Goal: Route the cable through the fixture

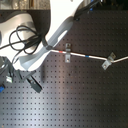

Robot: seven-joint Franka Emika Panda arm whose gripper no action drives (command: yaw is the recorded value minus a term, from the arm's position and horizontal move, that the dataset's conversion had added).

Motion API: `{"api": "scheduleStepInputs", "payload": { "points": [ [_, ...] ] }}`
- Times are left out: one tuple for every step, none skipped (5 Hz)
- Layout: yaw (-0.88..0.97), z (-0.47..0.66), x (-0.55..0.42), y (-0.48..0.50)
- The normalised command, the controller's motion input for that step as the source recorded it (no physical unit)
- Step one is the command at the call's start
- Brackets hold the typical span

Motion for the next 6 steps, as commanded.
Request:
{"api": "scheduleStepInputs", "payload": {
  "points": [
    [0.25, -0.75, 0.261, 0.127],
    [0.59, -0.45, 0.141, 0.090],
    [0.92, 0.32, -0.047, 0.108],
    [1.00, 0.40, -0.003, -0.001],
    [1.00, 0.14, 0.001, 0.000],
    [0.94, -0.50, 0.007, 0.057]
  ]
}}
